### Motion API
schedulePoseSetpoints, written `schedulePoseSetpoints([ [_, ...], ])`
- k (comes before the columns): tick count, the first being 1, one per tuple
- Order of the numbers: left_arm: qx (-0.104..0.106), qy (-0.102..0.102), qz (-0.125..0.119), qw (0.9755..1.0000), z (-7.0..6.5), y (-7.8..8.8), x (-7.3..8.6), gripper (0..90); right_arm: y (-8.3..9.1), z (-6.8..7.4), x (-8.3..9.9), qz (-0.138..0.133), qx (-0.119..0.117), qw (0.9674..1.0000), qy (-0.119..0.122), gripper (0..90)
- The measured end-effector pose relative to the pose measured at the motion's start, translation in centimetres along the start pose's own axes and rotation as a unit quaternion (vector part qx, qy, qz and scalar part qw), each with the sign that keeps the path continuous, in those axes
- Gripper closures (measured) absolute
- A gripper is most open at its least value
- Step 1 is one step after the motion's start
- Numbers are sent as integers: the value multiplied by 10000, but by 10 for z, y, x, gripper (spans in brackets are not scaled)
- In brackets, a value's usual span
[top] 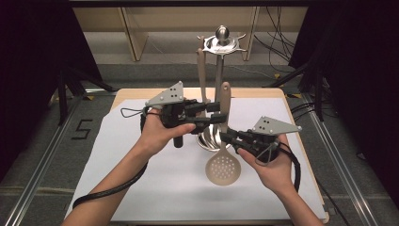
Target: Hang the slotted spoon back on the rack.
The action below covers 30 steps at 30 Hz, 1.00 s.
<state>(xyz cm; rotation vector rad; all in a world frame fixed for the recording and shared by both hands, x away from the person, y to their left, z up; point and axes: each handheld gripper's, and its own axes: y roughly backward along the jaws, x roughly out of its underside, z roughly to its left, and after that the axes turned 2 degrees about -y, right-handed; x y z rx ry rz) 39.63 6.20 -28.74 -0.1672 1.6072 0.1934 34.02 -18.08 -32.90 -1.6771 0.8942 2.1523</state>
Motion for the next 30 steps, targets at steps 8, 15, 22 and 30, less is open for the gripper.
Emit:
schedulePoseSetpoints([
  [8, -174, -108, -30, 9998, 2, -1, -3, 606, -5, 7, -1, 53, 200, 9998, -61, 787],
  [15, -115, -146, -26, 9998, 1, -4, -3, 675, -6, 10, -3, 147, 427, 9989, -99, 787],
  [22, 130, -226, -25, 9997, 0, -5, -4, 724, -8, 12, -2, 99, 538, 9985, 55, 785],
  [30, 472, -95, -162, 9987, 4, 0, -12, 733, -3, 17, 1, -125, 356, 9991, 202, 606],
])
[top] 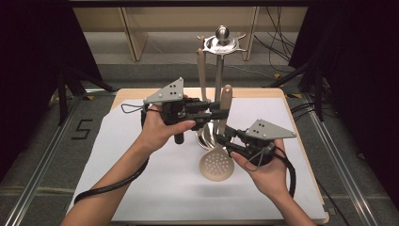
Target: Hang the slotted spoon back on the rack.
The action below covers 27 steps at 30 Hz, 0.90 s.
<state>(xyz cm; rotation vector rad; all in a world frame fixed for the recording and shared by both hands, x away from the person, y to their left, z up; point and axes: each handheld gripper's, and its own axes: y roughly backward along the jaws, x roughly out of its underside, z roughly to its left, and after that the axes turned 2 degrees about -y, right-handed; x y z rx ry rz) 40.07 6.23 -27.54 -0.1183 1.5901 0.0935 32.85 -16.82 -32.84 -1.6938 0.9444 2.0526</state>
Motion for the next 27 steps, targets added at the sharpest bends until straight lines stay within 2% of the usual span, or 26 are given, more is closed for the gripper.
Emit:
schedulePoseSetpoints([
  [2, -18, -1, -3, 10000, 3, 0, -2, 733, 4, -4, 4, -25, 2, 10000, 62, 574],
  [5, -43, -33, 54, 10000, 9, -3, -3, 733, 13, -10, 10, -72, 15, 10000, -28, 545],
  [7, -41, -16, 67, 10000, 12, -4, -4, 733, 22, -17, 17, -159, -30, 9998, -135, 523],
  [9, -66, -43, 92, 9999, 14, -5, -4, 733, 28, -23, 20, -293, 13, 9995, -140, 517],
  [10, -88, -51, 97, 9999, 15, -5, -4, 733, 31, -26, 22, -398, 52, 9991, -157, 513],
  [12, -130, -74, 118, 9998, 16, -5, -4, 733, 38, -29, 24, -429, 132, 9983, -371, 511],
  [13, -162, -75, 134, 9998, 17, -5, -3, 733, 41, -34, 25, -443, 289, 9980, -352, 511],
  [18, -242, -77, 181, 9995, 21, -2, -2, 734, 49, -53, 32, -395, 691, 9950, -597, 529],
  [20, -272, -96, 195, 9994, 22, -1, -2, 734, 50, -60, 35, -373, 821, 9944, -550, 533],
  [25, -311, -117, 205, 9992, 23, 0, -5, 734, 50, -64, 36, -390, 898, 9938, -531, 534],
  [26, -319, -113, 198, 9992, 23, 0, -6, 734, 50, -63, 35, -365, 883, 9933, -652, 534],
  [27, -319, -100, 191, 9993, 23, 0, -6, 734, 50, -62, 35, -351, 871, 9933, -672, 534],
])
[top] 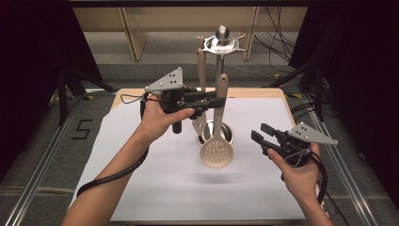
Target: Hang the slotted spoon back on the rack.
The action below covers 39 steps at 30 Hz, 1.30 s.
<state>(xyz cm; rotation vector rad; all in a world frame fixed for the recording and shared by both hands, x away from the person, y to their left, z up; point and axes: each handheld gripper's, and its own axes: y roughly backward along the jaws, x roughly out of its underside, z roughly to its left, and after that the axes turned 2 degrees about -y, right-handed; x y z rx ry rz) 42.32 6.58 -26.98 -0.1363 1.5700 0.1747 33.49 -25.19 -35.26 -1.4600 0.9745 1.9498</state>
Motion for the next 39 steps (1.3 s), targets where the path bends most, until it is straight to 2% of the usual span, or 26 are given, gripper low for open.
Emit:
schedulePoseSetpoints([
  [2, -1, -3, 13, 10000, 0, 0, 0, 734, 0, 0, 0, -12, 20, 10000, 28, 534],
  [3, 2, -16, 20, 10000, 0, 0, -1, 734, 0, -2, 0, -57, 47, 9998, 181, 534],
  [4, -3, -28, 21, 10000, 0, 1, -1, 734, 0, -2, 0, -75, 49, 9998, 189, 534],
  [5, -9, -44, 24, 10000, 1, 1, -2, 734, 0, -1, 0, -28, 10, 10000, 66, 534],
  [11, -32, -35, 21, 10000, 2, 2, -4, 734, -2, -3, 0, -3, 19, 9999, 152, 533],
  [15, -34, -19, 45, 10000, 4, 1, -4, 735, -1, -1, 2, 76, 33, 10000, 5, 532],
  [18, -48, 12, 47, 10000, 6, 0, -5, 734, -2, -4, 2, 27, -24, 10000, 90, 532],
  [19, -56, 19, 44, 10000, 6, 0, -5, 734, -2, -1, 2, 78, -16, 10000, -41, 531],
  [21, -56, 15, 54, 10000, 7, 0, -6, 734, -2, -1, 1, 100, 22, 9999, -2, 530],
  [22, -59, 17, 53, 10000, 8, 0, -7, 734, -3, -3, 1, 13, 28, 9998, 187, 530],
  [23, -57, 21, 63, 10000, 9, 1, -8, 734, -2, 0, 1, 94, 16, 10000, 11, 530],
  [26, -64, 40, 75, 9999, 11, 0, -10, 734, -4, 0, 1, 115, 5, 9999, 14, 530],
  [29, -94, 44, 114, 9999, 14, 0, -12, 734, -5, -2, 1, 60, 45, 9998, 205, 530],
  [30, -95, 55, 113, 9999, 15, 0, -12, 734, -6, -2, 2, 65, -8, 9998, 197, 530],
  [32, -105, 53, 124, 9999, 17, 0, -14, 734, -6, 2, 3, 148, -62, 9999, -28, 529],
  [36, -75, 87, 148, 9998, 20, -2, -17, 734, -6, 0, 3, 131, -28, 9999, 96, 529],
  [39, -85, 83, 164, 9998, 23, -4, -19, 734, -6, 2, 3, 179, -51, 9998, -19, 528],
])
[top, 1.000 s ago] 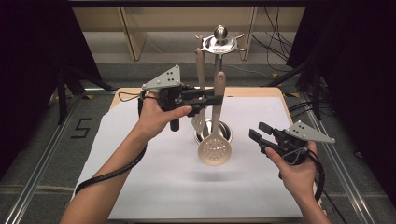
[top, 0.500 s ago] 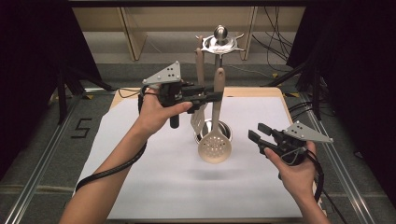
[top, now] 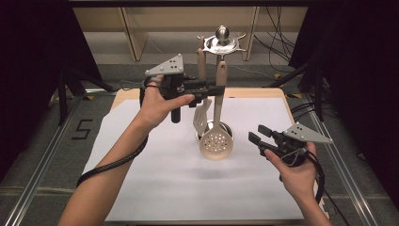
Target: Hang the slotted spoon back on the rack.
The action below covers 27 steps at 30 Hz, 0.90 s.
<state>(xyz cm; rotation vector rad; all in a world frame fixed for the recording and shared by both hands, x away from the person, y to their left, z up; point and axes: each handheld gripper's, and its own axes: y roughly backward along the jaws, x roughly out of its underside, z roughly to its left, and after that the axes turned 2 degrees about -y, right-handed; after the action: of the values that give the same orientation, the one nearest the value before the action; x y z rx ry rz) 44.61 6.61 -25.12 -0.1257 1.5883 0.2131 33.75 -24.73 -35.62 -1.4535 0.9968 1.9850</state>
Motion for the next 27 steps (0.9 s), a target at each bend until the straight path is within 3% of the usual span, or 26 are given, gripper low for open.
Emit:
schedulePoseSetpoints([
  [6, -32, 5, -9, 10000, 4, 0, -4, 735, -1, -2, 0, -58, 71, 9999, 125, 525],
  [7, -46, 3, -6, 10000, 4, 0, -5, 735, 0, 0, 1, 35, 27, 10000, 9, 525],
  [9, -51, 4, -3, 10000, 5, -1, -5, 735, -1, 0, 0, 33, 10, 10000, 41, 525],
  [10, -54, 10, -4, 10000, 5, -1, -5, 735, -2, -3, 0, -41, 28, 9997, 225, 525],
  [11, -47, 24, -18, 10000, 6, -2, -5, 735, -1, 0, 0, 23, -31, 10000, -1, 524],
  [12, -48, 14, 6, 10000, 6, -2, -5, 735, -1, 1, 0, 49, -34, 10000, -29, 524],
  [22, -80, 98, 16, 9999, 10, -5, -3, 735, -2, 0, 1, 13, -41, 9999, 120, 524],
  [23, -98, 100, 34, 9999, 11, -5, -3, 735, -2, 2, 1, 44, -41, 10000, 8, 524],
  [26, -110, 123, 35, 9999, 12, -5, -3, 735, -3, 0, 1, 15, -44, 9999, 116, 524],
  [27, -122, 140, 30, 9998, 13, -5, -2, 735, -2, 2, 1, 66, -19, 10000, 0, 524],
])
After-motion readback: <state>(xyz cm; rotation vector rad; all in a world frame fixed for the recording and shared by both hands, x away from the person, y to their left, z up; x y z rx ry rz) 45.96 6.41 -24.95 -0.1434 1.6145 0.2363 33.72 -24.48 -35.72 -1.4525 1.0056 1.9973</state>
